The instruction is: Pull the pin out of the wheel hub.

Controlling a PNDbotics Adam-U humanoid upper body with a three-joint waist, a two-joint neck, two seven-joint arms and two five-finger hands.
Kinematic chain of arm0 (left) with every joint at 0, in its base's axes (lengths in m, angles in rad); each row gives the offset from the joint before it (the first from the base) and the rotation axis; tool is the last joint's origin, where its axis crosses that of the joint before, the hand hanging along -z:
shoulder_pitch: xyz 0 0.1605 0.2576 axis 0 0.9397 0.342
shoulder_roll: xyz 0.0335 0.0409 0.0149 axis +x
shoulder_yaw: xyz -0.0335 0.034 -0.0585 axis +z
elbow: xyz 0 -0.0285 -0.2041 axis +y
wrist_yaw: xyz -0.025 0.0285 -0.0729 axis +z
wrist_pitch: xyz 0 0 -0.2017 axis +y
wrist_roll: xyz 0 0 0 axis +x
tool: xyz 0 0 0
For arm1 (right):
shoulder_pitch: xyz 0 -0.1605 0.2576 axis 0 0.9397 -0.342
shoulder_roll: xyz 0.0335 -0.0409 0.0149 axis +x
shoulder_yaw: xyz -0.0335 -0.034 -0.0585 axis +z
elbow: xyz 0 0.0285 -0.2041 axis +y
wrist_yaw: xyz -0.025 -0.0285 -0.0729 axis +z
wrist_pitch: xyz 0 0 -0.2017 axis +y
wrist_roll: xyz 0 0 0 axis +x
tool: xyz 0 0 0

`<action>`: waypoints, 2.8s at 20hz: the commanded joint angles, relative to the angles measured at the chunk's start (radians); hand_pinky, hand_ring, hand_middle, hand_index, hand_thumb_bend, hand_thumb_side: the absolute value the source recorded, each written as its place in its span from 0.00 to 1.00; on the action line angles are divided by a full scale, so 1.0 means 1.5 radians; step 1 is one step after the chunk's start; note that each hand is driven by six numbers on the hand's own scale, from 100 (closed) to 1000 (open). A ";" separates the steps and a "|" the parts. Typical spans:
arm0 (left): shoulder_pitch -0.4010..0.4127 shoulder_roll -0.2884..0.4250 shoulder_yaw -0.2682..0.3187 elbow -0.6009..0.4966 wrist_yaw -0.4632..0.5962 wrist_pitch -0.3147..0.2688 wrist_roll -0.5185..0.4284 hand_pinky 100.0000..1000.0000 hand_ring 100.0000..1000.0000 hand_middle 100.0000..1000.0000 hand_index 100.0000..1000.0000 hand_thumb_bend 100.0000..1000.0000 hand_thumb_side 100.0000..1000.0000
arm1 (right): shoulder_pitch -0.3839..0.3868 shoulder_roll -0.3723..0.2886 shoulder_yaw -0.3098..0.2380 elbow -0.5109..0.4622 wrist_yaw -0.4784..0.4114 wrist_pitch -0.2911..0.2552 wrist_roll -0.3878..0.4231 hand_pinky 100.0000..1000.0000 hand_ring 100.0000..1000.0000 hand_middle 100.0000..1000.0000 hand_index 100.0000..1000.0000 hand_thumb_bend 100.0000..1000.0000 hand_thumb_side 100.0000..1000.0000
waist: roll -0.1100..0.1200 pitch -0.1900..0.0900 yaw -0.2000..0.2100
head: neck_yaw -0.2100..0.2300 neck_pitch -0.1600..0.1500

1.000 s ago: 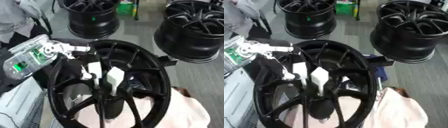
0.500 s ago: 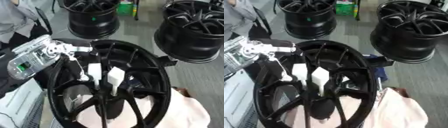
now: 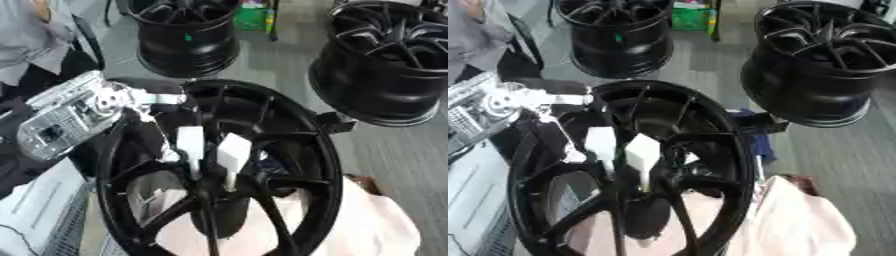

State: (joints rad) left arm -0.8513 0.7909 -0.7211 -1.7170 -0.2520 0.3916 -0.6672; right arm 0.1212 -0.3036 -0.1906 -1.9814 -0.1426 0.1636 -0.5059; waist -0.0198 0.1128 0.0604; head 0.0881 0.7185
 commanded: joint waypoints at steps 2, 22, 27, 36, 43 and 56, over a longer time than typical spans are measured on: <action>-0.001 0.027 0.034 -0.034 0.013 -0.003 0.019 0.60 0.44 0.23 0.48 0.03 0.00 | -0.002 -0.008 -0.004 -0.012 -0.003 0.001 0.000 0.68 0.65 0.69 0.73 0.00 0.76 | 0.001 -0.005 0.000 | -0.002 -0.007; 0.046 0.169 0.364 -0.013 0.057 -0.034 0.148 0.60 0.42 0.17 0.45 0.00 0.00 | 0.002 -0.017 -0.014 -0.012 0.005 -0.006 -0.013 0.68 0.65 0.69 0.73 0.00 0.75 | 0.004 -0.008 0.016 | -0.034 -0.005; 0.017 0.164 0.448 0.138 0.057 -0.053 0.209 0.61 0.43 0.17 0.46 0.00 0.00 | 0.004 -0.017 -0.017 -0.012 0.007 -0.006 -0.015 0.68 0.65 0.69 0.73 0.00 0.74 | 0.003 -0.009 0.022 | -0.043 -0.001; -0.036 0.125 0.498 0.411 -0.067 -0.120 0.289 0.62 0.44 0.18 0.47 0.00 0.00 | 0.007 -0.015 -0.020 -0.012 0.008 -0.006 -0.017 0.68 0.66 0.69 0.73 0.00 0.74 | 0.000 -0.013 0.020 | -0.047 -0.002; -0.109 0.059 0.501 0.571 -0.176 -0.192 0.375 0.63 0.47 0.22 0.51 0.00 0.00 | 0.008 -0.014 -0.019 -0.012 0.007 -0.006 -0.016 0.68 0.66 0.69 0.73 0.00 0.74 | -0.003 -0.016 0.019 | -0.043 -0.002; -0.140 0.019 0.523 0.679 -0.281 -0.239 0.430 0.84 0.84 0.73 0.92 0.30 0.46 | 0.008 -0.012 -0.022 -0.012 0.005 -0.007 -0.016 0.68 0.66 0.69 0.73 0.00 0.74 | -0.004 -0.017 0.015 | -0.039 -0.001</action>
State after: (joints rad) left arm -1.0321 0.7988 0.0439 -0.6937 -0.6643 0.0391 -0.0219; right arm 0.1339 -0.3042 -0.2150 -1.9814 -0.1341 0.1556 -0.5280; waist -0.0299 0.0998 0.0832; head 0.0274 0.7199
